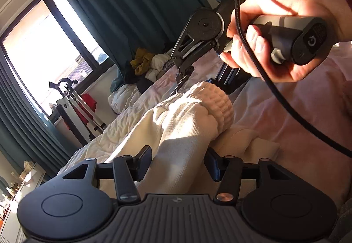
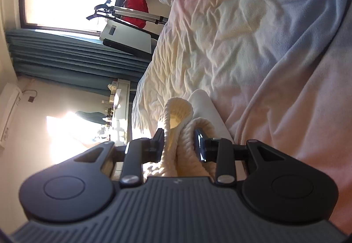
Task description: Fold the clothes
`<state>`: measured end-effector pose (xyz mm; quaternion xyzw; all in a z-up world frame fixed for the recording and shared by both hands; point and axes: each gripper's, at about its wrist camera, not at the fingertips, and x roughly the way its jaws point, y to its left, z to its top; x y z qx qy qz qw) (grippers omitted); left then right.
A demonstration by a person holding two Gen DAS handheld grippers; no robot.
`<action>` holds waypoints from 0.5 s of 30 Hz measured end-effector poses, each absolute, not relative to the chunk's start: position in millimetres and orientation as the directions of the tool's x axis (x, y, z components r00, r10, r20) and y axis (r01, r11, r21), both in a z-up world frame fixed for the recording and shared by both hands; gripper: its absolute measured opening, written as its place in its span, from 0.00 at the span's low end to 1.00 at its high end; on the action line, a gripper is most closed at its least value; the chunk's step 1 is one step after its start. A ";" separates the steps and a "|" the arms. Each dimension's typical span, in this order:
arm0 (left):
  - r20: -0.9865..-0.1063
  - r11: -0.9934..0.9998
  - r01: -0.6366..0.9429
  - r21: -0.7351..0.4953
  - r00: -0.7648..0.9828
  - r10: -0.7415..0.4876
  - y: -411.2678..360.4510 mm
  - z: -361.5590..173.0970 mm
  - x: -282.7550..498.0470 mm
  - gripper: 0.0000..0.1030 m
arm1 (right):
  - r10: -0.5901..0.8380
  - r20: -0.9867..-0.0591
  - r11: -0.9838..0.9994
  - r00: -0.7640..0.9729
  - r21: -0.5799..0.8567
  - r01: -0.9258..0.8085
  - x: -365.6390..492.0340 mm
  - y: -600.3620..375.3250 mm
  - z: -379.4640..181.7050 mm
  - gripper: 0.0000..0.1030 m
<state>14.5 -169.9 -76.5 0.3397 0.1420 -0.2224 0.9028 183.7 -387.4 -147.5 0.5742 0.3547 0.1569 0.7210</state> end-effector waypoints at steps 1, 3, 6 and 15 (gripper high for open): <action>-0.411 0.680 0.514 0.523 0.851 -0.327 -168.6 -76.7 16.3 0.54 | 0.640 -0.319 0.266 0.699 0.945 0.188 187.4 -388.2 -151.6 0.33; -0.417 0.701 0.546 0.458 0.829 -0.373 -163.8 -75.9 20.0 0.54 | 0.653 -0.301 0.248 0.695 0.952 0.179 194.2 -387.4 -153.3 0.35; -0.417 0.721 0.593 0.358 0.793 -0.444 -153.8 -72.4 24.5 0.54 | 0.672 -0.273 0.221 0.689 0.961 0.166 204.4 -386.2 -155.8 0.35; -0.506 0.649 0.718 0.251 0.669 -0.545 -134.3 -88.6 24.6 0.52 | 0.718 -0.180 0.134 0.672 0.984 0.119 233.6 -383.4 -163.0 0.36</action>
